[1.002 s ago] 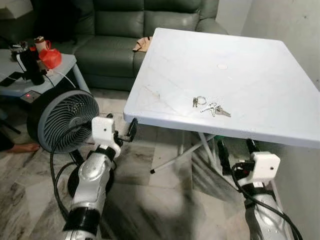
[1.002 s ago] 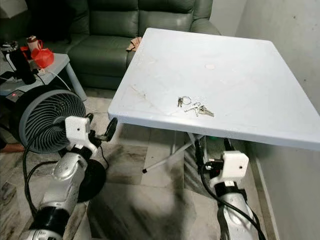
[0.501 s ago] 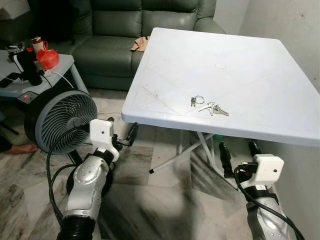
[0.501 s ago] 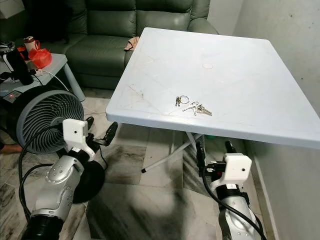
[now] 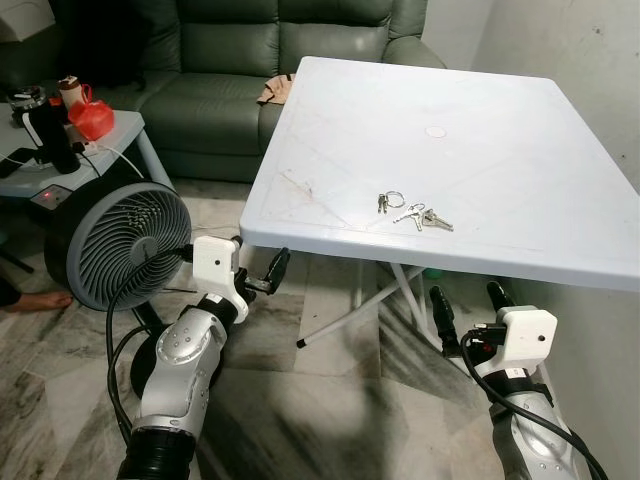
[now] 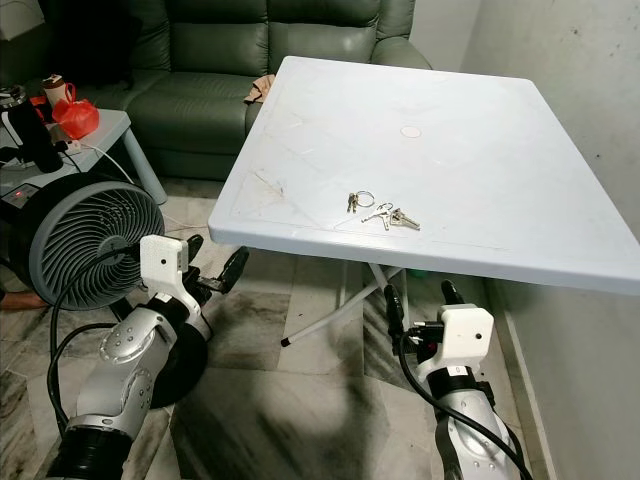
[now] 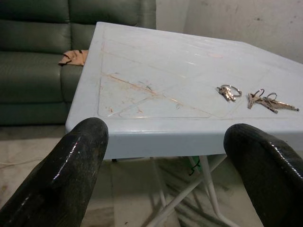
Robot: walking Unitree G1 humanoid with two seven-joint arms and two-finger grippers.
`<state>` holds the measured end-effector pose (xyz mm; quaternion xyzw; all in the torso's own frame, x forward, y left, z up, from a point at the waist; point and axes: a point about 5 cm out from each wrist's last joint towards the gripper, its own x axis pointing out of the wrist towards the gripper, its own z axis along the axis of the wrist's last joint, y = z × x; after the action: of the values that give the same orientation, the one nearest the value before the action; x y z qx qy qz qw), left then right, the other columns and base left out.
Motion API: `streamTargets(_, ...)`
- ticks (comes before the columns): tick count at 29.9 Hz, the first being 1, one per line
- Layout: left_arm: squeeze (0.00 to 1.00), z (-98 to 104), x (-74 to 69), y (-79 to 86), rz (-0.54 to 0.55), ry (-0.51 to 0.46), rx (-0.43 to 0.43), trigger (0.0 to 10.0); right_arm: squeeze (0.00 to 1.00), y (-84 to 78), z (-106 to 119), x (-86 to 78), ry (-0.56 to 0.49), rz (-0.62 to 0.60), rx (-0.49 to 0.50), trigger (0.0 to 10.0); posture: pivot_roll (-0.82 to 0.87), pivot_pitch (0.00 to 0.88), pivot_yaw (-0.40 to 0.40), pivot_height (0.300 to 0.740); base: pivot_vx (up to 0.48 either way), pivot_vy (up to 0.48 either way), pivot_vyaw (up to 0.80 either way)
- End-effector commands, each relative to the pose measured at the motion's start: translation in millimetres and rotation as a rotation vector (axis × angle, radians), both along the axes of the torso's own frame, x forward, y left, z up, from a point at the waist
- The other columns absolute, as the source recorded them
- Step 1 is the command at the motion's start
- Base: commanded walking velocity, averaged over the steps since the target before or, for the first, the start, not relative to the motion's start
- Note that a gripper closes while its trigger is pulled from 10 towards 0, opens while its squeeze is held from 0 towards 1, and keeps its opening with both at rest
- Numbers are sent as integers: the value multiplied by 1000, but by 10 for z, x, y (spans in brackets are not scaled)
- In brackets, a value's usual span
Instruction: Hang keys on a hook
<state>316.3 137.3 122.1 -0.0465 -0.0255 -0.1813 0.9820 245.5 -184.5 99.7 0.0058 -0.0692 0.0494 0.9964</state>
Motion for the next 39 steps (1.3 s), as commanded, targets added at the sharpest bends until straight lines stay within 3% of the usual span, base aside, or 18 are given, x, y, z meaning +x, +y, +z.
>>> streamTargets(1,0,40,3,-1,-6,-9,7,10000,0,7,33,11,-5,3,-1,10000,-9,59,-9,740,0,0,0)
streamTargets(11,0,50,-6,-24,-19,-3,-15,10000,0,15,42,14,-4,5,-3,10000,-5,65,-11,740,0,0,0)
streamTargets(39,0,97,41,-80,-44,-9,-11,10000,0,22,45,30,-6,-3,-1,10000,-8,66,-4,740,278,0,0)
